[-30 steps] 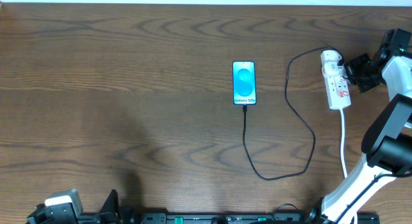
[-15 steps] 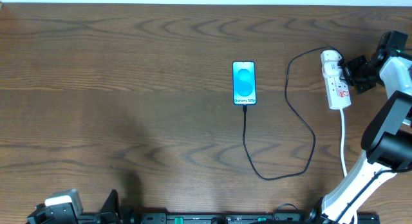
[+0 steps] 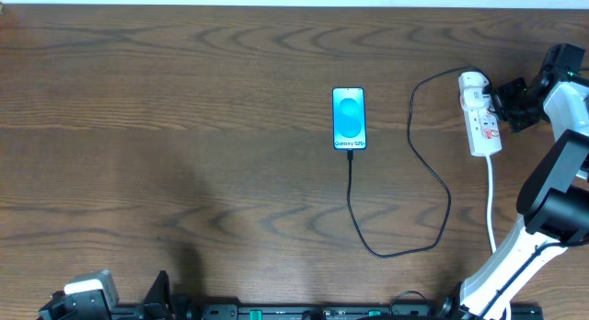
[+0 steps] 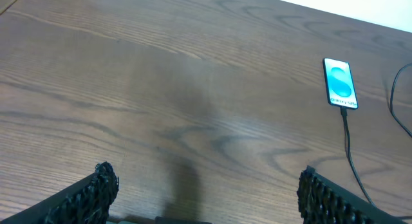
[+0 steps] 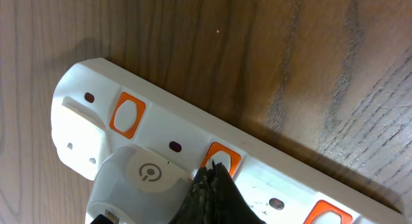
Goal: Plug charger to phone and switch on socket
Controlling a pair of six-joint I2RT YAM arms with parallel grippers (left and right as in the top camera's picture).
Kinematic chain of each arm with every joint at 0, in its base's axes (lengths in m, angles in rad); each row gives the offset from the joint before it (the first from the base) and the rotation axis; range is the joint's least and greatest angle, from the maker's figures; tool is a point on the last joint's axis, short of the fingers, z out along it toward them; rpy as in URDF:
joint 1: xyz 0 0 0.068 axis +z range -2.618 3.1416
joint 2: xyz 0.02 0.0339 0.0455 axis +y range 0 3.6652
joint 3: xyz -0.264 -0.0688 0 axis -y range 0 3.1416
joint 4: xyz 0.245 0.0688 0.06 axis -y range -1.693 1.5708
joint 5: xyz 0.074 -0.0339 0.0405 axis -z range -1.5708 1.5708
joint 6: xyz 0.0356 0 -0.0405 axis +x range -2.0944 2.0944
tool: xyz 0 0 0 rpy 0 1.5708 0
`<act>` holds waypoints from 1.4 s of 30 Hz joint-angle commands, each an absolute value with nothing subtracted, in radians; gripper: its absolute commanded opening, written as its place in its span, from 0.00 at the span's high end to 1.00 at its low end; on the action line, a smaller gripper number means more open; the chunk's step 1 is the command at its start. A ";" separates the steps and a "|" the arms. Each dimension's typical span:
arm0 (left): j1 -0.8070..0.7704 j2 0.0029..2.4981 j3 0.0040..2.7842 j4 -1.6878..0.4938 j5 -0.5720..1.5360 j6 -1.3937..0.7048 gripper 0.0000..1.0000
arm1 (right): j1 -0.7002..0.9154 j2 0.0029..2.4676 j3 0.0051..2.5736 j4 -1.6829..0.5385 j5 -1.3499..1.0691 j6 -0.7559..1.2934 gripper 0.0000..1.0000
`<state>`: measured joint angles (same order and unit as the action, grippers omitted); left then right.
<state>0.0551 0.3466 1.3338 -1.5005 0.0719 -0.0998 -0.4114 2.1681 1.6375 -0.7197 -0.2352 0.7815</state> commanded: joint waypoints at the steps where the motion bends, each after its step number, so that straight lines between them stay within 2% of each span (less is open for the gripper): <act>1: 0.050 0.335 1.339 -1.503 0.067 -0.086 0.09 | -0.421 2.179 1.656 -0.715 -0.225 0.787 0.99; 20: 0.050 0.335 1.339 -1.503 0.067 -0.086 0.09 | -0.351 2.234 1.653 -0.718 -0.192 0.750 0.99; 22: 0.050 0.335 1.339 -1.503 0.067 -0.086 0.09 | -0.352 2.306 1.653 -0.672 -0.329 0.689 0.99; 27: 0.050 0.335 1.339 -1.503 0.067 -0.086 0.09 | -0.345 2.392 1.653 -0.691 -0.490 0.610 0.99; 34: 0.050 0.335 1.339 -1.503 0.067 -0.086 0.09 | -0.344 2.305 1.689 -0.783 -0.245 0.582 0.99; 36: 0.050 0.335 1.339 -1.503 0.067 -0.086 0.09 | -0.357 2.217 1.694 -0.804 -0.185 0.582 0.99; 42: 0.050 0.335 1.339 -1.503 0.067 -0.086 0.09 | -0.359 2.145 1.693 -0.804 -0.186 0.569 0.99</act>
